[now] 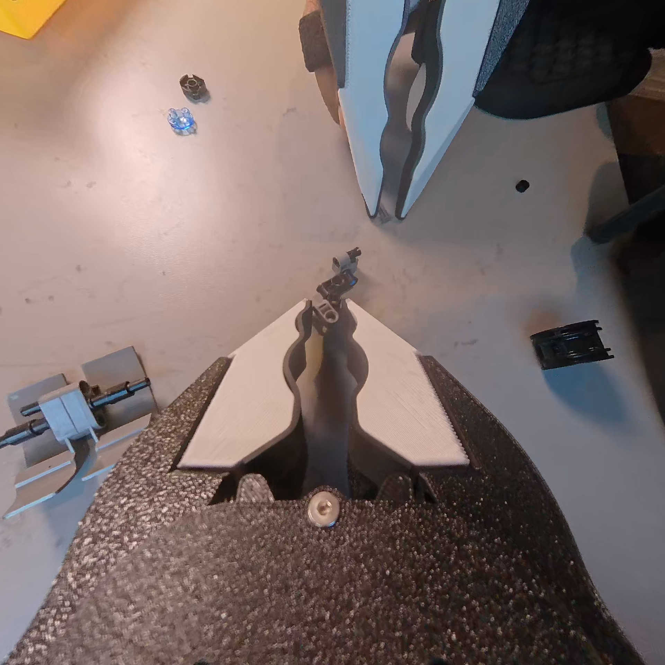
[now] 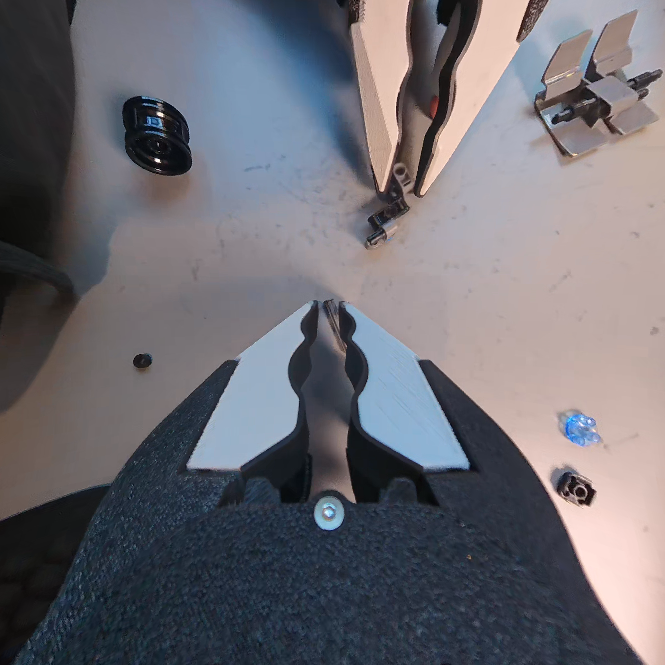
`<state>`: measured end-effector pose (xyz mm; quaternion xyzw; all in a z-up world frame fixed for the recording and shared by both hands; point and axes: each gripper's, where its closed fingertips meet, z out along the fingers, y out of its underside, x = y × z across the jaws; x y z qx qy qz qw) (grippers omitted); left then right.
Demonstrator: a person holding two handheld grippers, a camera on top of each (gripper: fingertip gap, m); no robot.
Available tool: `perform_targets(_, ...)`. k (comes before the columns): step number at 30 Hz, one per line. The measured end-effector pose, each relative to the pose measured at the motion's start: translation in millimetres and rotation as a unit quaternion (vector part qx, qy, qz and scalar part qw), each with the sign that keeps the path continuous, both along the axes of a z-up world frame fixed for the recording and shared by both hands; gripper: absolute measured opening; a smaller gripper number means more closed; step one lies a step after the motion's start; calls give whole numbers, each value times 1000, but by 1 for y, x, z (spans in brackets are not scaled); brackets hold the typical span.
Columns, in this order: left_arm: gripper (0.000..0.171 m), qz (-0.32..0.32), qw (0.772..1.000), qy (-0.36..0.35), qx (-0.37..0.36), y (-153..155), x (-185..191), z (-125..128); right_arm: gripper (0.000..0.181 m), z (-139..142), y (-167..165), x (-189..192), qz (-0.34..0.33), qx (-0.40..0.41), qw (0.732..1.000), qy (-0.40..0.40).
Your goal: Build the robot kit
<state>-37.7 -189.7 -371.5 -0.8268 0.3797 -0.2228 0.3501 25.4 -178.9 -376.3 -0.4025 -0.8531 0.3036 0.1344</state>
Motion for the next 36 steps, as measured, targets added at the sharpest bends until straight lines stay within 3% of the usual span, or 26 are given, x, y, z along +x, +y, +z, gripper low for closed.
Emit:
perform_targets(5,24,7,1000,8,12,-1,-6,4,4,3,2,-3,-10,-7,1000,14)
perform_targets(7,25,9,1000,-12,27,-2,-6,14,4,29,0,-18,-34,-64,993,88)
perform_targets(9,25,4,997,-57,51,-3,0,31,5,76,0,-37,-78,-170,964,187)
perform_targets(11,26,4,988,-130,81,-1,12,56,5,120,2,-48,-109,-280,915,268)
perform_targets(13,28,8,973,-206,102,2,24,82,5,146,6,-53,-132,-377,865,305)
perform_targets(17,28,37,948,-286,134,9,27,115,5,158,8,-61,-154,-484,801,317)
perform_targets(20,25,46,939,-314,135,10,25,123,4,157,7,-65,-160,-514,783,314)
perform_targets(23,13,51,931,-337,129,10,22,129,4,149,0,-69,-154,-485,802,315)
perform_targets(24,4,55,933,-332,129,11,20,128,4,148,-3,-69,-148,-475,808,316)
perform_targets(26,3,48,942,-309,126,8,18,122,5,144,-5,-68,-139,-441,828,317)
perform_targets(31,3,34,978,-144,149,6,14,90,5,115,-8,-64,-104,-262,914,291)
perform_targets(36,3,26,986,-80,142,6,16,70,5,93,-9,-61,-85,-178,946,258)
